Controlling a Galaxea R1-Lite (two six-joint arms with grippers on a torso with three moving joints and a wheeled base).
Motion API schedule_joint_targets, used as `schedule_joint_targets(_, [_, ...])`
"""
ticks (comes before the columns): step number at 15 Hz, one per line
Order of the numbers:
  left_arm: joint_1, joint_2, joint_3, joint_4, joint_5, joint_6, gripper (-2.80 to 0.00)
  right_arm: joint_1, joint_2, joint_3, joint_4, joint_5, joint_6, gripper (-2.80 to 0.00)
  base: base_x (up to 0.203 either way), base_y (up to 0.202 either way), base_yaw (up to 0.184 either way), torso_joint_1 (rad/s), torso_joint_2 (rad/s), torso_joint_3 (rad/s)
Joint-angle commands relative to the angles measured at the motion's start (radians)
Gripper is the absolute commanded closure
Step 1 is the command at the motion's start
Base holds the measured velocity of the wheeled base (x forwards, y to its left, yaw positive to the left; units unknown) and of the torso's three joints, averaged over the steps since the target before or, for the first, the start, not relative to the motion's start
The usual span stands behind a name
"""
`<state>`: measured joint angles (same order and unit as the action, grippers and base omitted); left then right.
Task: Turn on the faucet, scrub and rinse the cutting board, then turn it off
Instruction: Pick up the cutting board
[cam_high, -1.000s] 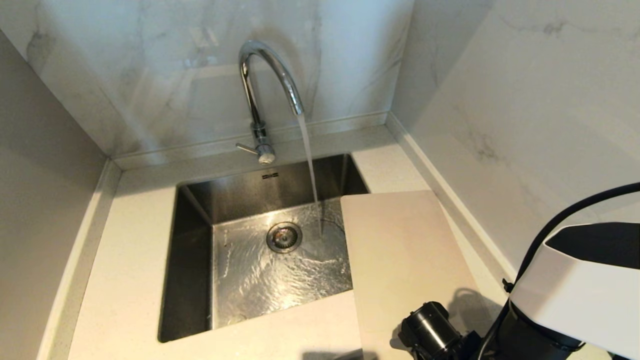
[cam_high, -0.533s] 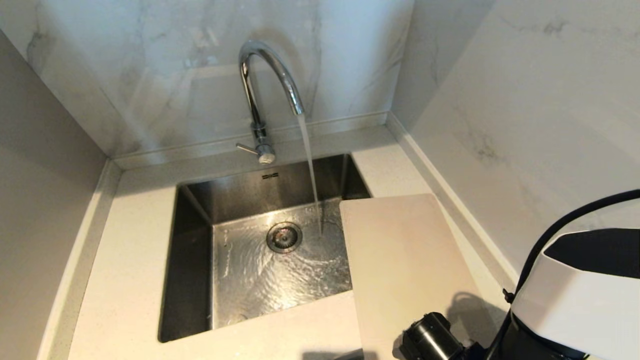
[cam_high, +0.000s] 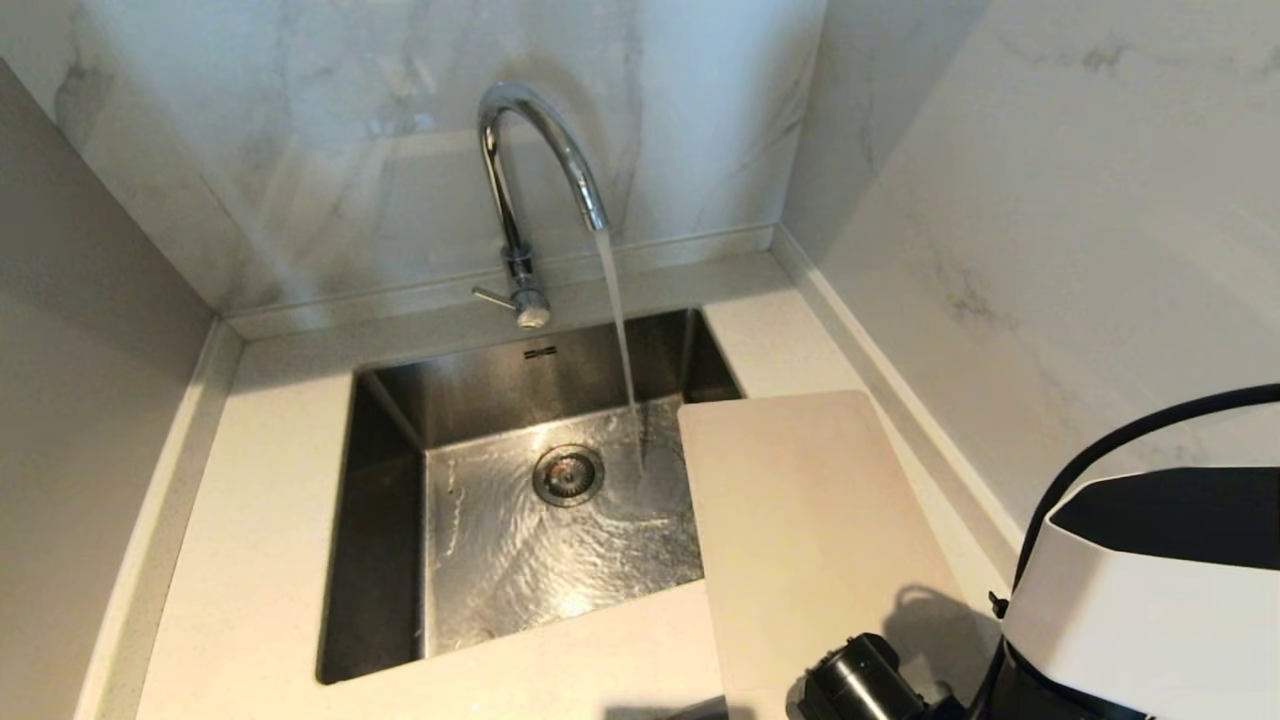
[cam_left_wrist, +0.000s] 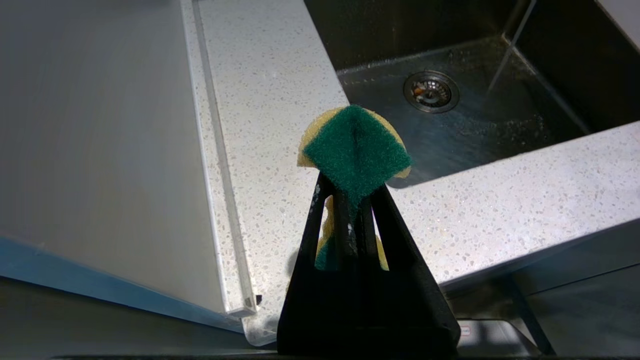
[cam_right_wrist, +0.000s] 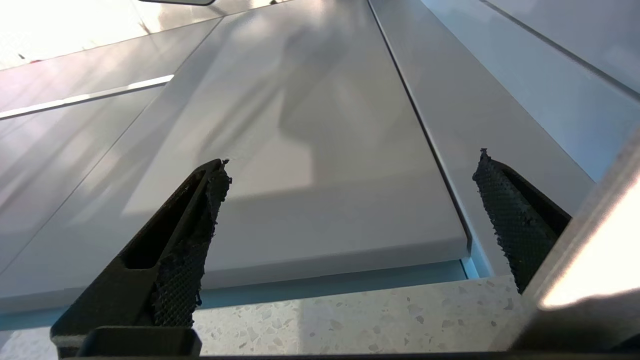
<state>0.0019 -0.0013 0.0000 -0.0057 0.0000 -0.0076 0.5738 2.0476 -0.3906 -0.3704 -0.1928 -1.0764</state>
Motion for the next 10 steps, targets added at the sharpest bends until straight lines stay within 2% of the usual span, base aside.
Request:
schedule_joint_targets(1, [0.0, 0.001, 0.0, 0.0, 0.0, 0.0, 0.0, 0.0, 0.019, 0.003, -0.001, 0.003, -0.007, -2.8, 0.0, 0.0, 0.0, 0.0, 0.0, 0.0])
schedule_joint_targets(10, [0.0, 0.001, 0.0, 0.0, 0.0, 0.0, 0.0, 0.0, 0.035, 0.01, -0.012, 0.007, 0.005, -2.8, 0.0, 0.0, 0.0, 0.0, 0.0, 0.0])
